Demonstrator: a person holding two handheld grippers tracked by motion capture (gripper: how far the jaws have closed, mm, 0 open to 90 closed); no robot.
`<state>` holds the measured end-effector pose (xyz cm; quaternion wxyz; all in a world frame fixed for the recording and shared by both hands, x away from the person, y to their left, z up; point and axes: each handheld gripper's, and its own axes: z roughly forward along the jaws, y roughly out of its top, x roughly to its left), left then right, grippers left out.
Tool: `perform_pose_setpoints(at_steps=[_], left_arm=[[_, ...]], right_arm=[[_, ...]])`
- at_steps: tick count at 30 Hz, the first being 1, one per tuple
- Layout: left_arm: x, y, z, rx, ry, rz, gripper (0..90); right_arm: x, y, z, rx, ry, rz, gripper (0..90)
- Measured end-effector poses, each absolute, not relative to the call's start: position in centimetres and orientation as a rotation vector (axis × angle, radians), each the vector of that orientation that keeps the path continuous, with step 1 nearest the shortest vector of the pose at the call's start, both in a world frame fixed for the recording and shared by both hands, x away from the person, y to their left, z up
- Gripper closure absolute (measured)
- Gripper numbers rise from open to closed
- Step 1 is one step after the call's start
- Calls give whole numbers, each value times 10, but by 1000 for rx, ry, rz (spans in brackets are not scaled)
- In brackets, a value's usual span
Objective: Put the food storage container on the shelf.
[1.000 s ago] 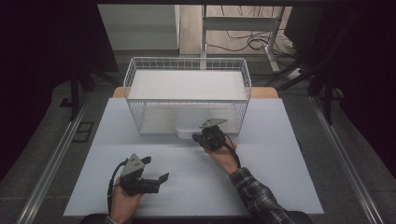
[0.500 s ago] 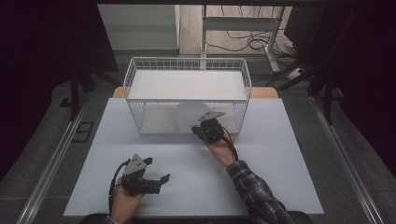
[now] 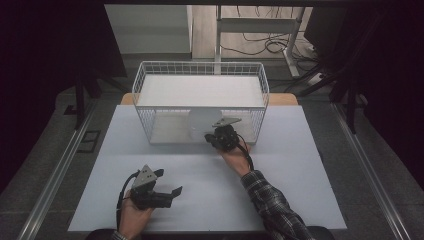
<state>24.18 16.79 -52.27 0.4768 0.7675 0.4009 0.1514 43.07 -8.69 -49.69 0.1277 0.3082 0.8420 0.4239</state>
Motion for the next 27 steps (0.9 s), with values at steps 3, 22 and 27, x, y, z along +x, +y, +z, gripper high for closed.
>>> perform_pose_setpoints(at_steps=[3, 22, 27], left_arm=[[242, 167, -523, 1881, 977, 377, 72], [244, 165, -527, 1908, 980, 351, 60], [244, 166, -527, 1907, 977, 347, 57]], right_arm=[[428, -88, -496, 910, 2448, 1261, 779], [409, -101, -491, 903, 2519, 1284, 314], [402, -105, -491, 865, 2536, 1303, 213]])
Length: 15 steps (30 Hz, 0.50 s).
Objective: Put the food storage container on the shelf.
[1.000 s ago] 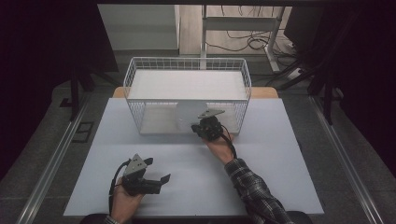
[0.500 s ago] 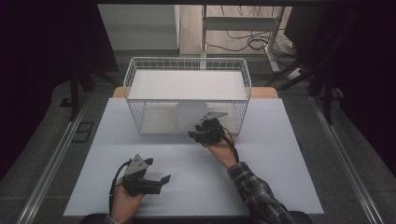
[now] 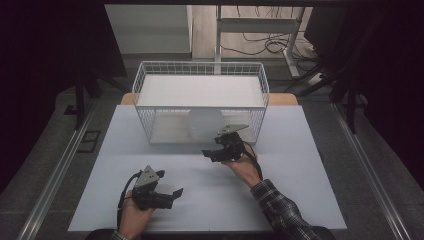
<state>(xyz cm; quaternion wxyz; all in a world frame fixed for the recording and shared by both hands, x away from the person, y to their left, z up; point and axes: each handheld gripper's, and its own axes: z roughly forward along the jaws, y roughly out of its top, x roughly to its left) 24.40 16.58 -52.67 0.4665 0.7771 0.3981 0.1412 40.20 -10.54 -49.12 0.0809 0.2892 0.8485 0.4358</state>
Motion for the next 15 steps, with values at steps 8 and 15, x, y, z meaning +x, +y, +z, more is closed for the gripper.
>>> perform_pose_setpoints(at_steps=[8, 15], left_arm=[[244, 167, -526, 1904, 975, 347, 54], [244, 167, -526, 1903, 975, 347, 53]], right_arm=[[389, -111, -486, 847, 2532, 1311, 112], [381, -117, -483, 827, 2531, 1321, 53]])
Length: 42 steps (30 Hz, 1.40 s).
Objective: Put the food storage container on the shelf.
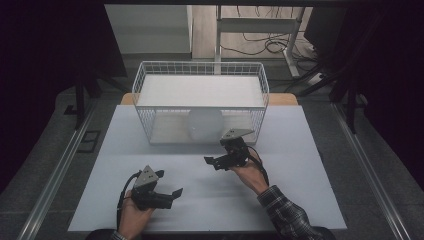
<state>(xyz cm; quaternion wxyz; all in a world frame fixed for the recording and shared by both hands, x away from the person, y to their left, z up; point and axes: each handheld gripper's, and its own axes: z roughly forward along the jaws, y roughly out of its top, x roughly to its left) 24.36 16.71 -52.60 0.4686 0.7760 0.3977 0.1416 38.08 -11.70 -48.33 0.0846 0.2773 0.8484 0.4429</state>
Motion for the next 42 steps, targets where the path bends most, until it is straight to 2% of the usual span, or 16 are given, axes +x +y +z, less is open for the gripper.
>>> perform_pose_setpoints(at_steps=[8, 33, 42], left_arm=[[244, 167, -526, 1906, 974, 342, 52], [245, 164, -530, 1944, 971, 309, 46], [241, 177, -526, 1945, 987, 331, 49]], right_arm=[[365, -126, -485, 799, 2533, 1298, 21], [332, -159, -489, 826, 2537, 1270, 11], [322, -173, -488, 813, 2540, 1218, 3]])
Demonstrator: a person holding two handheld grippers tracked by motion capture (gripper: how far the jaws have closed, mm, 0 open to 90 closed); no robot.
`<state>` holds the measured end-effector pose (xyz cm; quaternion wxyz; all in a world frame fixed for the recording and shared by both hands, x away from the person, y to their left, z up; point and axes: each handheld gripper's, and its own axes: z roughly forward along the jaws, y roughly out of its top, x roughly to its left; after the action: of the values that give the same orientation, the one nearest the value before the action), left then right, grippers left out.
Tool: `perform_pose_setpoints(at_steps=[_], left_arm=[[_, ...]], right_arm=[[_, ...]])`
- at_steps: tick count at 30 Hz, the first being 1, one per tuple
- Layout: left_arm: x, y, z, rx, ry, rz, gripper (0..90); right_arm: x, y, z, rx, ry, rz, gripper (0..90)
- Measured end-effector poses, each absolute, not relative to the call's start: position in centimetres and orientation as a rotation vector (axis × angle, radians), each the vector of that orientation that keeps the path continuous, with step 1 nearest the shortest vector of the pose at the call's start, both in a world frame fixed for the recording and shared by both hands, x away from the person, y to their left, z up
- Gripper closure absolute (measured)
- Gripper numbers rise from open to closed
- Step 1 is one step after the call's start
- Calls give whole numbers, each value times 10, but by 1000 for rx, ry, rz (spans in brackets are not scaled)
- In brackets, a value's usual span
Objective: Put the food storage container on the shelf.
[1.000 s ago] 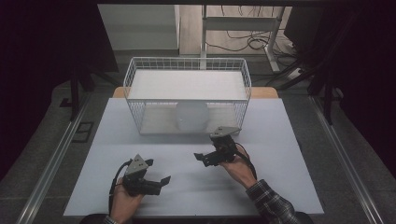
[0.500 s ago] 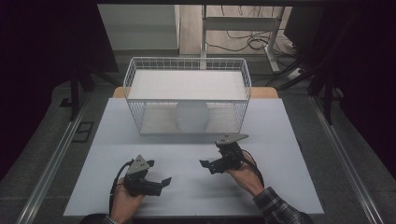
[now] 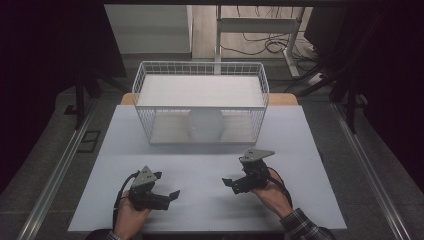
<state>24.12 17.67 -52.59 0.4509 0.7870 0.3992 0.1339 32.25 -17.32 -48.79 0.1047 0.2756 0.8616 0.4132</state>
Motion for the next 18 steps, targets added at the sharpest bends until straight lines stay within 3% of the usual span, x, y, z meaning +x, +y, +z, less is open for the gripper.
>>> perform_pose_setpoints(at_steps=[18], left_arm=[[225, 205, -522, 1924, 1044, 400, 56]], right_arm=[[305, -214, -483, 895, 2467, 1223, 1]])
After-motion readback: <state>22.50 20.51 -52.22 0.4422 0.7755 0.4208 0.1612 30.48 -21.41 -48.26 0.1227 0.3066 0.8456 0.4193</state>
